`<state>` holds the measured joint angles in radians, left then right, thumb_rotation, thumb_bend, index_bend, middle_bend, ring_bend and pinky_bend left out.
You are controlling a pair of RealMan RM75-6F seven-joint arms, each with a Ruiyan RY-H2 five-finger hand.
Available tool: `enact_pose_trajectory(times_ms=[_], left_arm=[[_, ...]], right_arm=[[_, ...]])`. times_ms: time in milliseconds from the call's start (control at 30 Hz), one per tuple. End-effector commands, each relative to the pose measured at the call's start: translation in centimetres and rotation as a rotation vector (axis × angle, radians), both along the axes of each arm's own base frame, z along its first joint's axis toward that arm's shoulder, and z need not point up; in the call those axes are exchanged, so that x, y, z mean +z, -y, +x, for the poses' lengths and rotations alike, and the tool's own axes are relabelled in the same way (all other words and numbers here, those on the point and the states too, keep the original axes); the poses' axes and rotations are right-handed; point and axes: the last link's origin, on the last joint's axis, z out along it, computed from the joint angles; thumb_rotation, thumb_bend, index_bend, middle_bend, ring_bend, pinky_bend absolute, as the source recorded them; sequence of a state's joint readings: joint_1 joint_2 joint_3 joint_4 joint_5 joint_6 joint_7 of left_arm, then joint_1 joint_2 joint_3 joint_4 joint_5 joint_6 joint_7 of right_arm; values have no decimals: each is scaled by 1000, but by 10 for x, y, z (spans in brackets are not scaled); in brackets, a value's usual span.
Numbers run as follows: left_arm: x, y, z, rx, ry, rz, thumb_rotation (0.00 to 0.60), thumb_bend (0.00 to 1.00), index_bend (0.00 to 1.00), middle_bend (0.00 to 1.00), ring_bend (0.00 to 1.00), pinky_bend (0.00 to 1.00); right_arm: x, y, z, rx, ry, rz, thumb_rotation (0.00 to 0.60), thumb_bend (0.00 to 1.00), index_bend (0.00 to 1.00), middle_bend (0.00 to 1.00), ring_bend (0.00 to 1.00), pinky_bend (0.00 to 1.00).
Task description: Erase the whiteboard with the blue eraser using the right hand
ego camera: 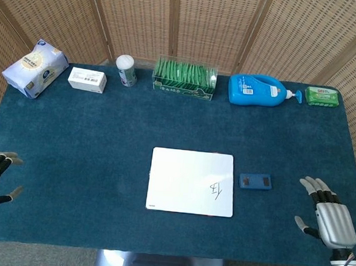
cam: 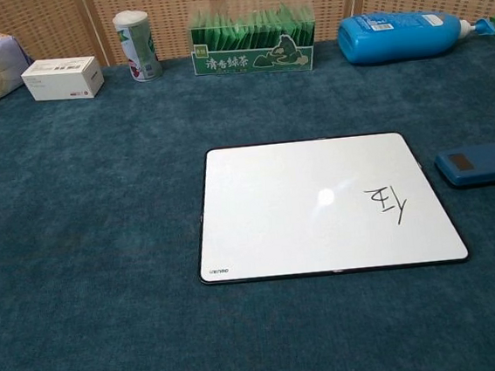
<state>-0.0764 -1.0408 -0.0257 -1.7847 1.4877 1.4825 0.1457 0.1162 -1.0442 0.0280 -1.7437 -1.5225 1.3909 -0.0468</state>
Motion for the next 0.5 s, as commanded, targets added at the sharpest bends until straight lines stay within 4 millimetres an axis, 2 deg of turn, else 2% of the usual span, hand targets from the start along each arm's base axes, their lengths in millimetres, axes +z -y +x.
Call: enact_pose_trajectory(times_ms=[33,500], left_arm=[[-1,-3,3,-6,4,-11,600,268,337,297,261,191],[0,-18,15,-22,47,-44,600,268,332,290,255,174]], right_arm=[[-6,8,7,15,13,14,600,242,136,142,97,260],[-61,71,28,23,-58,175,600,253,172,117,0,167]])
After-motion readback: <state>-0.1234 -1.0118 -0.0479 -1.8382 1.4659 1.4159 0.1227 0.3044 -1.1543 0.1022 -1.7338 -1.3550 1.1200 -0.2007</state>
